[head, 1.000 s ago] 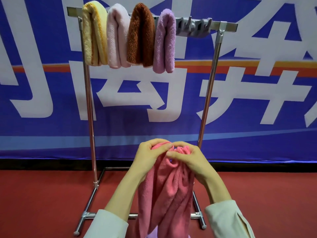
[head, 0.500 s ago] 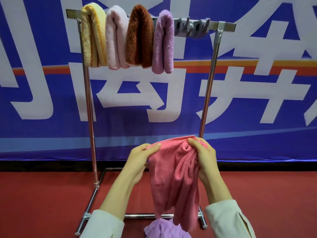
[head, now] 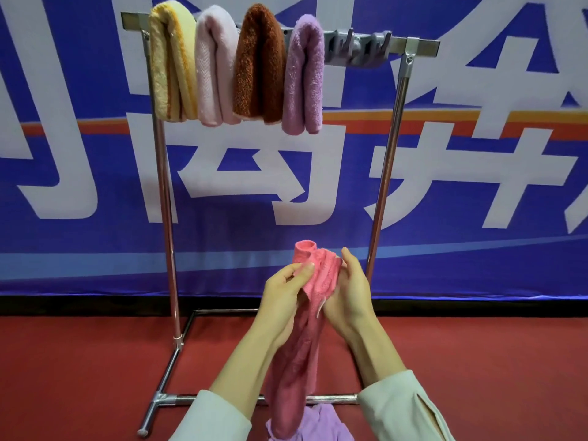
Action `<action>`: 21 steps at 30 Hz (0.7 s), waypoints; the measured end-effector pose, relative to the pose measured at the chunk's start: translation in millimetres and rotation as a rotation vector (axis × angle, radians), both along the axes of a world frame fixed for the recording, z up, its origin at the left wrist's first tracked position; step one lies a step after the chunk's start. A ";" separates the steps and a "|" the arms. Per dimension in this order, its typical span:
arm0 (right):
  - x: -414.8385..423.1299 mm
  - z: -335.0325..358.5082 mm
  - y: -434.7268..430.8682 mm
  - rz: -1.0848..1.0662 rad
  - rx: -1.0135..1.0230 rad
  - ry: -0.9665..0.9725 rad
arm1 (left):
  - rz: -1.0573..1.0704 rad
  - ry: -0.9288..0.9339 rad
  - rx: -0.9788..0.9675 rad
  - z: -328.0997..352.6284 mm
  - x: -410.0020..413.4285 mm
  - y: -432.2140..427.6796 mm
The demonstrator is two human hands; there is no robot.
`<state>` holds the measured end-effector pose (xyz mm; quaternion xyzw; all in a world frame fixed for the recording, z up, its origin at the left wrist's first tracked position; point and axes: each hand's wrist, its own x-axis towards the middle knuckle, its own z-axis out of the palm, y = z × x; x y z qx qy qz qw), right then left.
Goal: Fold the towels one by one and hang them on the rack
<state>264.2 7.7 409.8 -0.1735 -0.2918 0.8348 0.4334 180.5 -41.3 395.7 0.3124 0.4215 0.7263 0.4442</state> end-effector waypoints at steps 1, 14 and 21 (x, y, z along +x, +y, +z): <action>0.4 1.0 -1.0 0.026 -0.018 0.070 | 0.001 -0.001 -0.003 -0.6 -1.8 0.2; -22.8 -12.1 -17.6 0.128 -0.010 0.177 | 0.427 0.077 -0.074 -8.2 6.6 9.6; -22.5 -10.5 -12.2 0.075 0.186 -0.041 | 0.341 0.028 -0.084 -14.1 -0.6 10.9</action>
